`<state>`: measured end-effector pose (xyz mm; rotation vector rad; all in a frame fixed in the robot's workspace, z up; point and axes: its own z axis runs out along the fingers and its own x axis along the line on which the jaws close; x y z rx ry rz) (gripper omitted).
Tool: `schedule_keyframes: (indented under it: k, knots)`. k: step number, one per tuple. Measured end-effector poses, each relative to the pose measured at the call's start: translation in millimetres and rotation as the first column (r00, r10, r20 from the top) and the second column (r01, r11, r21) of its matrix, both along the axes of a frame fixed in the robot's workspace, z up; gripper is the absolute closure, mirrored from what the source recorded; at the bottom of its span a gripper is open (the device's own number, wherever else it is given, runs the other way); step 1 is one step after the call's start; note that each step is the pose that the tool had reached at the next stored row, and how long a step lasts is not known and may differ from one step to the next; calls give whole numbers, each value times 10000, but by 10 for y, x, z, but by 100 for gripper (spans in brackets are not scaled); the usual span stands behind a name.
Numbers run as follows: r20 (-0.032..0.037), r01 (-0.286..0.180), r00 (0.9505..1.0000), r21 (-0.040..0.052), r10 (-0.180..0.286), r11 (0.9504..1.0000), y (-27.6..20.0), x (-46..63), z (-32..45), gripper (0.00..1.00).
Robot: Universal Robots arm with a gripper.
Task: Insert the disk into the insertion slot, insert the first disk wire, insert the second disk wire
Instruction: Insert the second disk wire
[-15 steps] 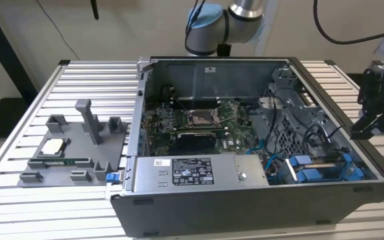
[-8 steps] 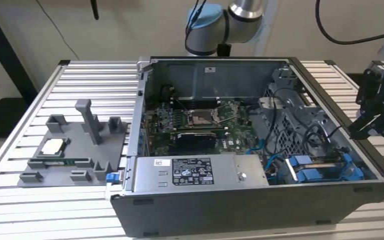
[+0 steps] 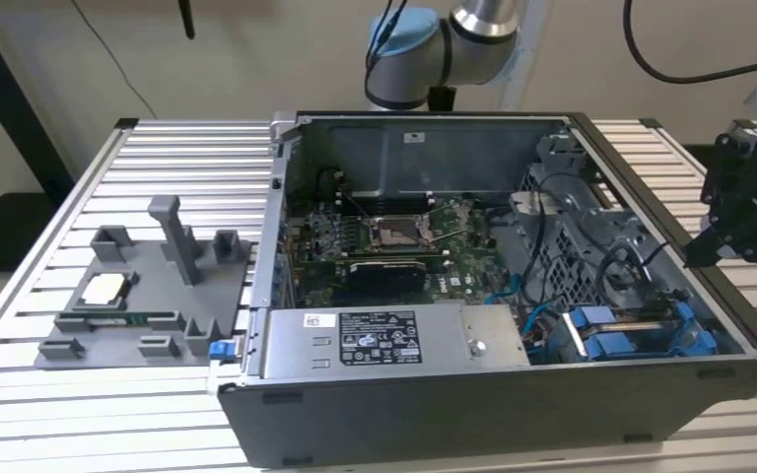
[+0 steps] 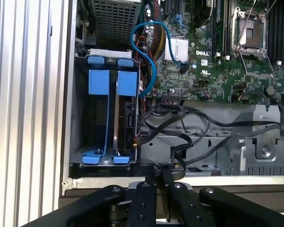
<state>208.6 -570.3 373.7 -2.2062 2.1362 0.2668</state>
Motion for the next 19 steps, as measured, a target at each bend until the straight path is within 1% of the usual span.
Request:
schedule_keyframes:
  k: [2, 4, 12, 19]
  knots:
    - [0, 0, 10000, 0, 0, 10000, 0, -7, 4, 84]
    - [0, -2, 10000, 2, 2, 10000, 0, -50, 23, 84]
    - [31, 1, 10000, 0, -1, 10000, 0, -328, 106, 84]
    - [90, 3, 10000, -3, -3, 10000, 0, -546, 163, 84]
